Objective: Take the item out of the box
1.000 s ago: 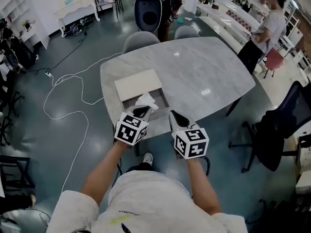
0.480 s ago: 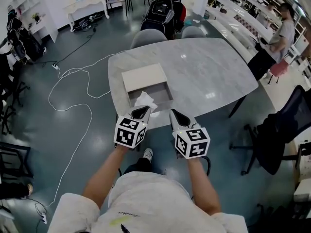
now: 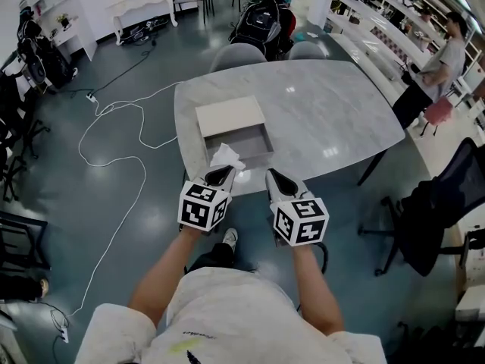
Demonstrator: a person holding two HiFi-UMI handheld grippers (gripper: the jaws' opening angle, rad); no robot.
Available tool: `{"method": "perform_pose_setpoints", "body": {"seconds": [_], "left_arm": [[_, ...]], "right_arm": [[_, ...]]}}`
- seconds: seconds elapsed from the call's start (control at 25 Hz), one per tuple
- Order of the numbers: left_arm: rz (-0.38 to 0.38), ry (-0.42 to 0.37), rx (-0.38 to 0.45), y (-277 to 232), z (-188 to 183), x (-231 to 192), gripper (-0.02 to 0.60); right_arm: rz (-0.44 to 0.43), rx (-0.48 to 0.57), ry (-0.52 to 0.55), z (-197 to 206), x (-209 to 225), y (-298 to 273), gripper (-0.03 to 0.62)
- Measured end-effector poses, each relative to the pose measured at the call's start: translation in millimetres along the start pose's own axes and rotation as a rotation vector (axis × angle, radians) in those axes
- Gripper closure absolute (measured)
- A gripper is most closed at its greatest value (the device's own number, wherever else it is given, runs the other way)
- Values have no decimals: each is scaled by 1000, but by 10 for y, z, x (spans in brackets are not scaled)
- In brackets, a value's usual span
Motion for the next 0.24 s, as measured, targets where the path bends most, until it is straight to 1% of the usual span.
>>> {"method": "perform_pose_setpoints", "body": {"seconds": [0.24], "left_arm": [[4,-2,0,-24,15,29,566]], "right_arm": [[4,1,-5,33,39,20,589]]}}
Point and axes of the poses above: the fingertips, and each gripper's own axes: y backward along the fingers, x to its right, z out of its underside, the point moved 4 cm from there along y, backward along the fingers, and after that the axes turned 4 degrees about x, right-handed, at the moved point
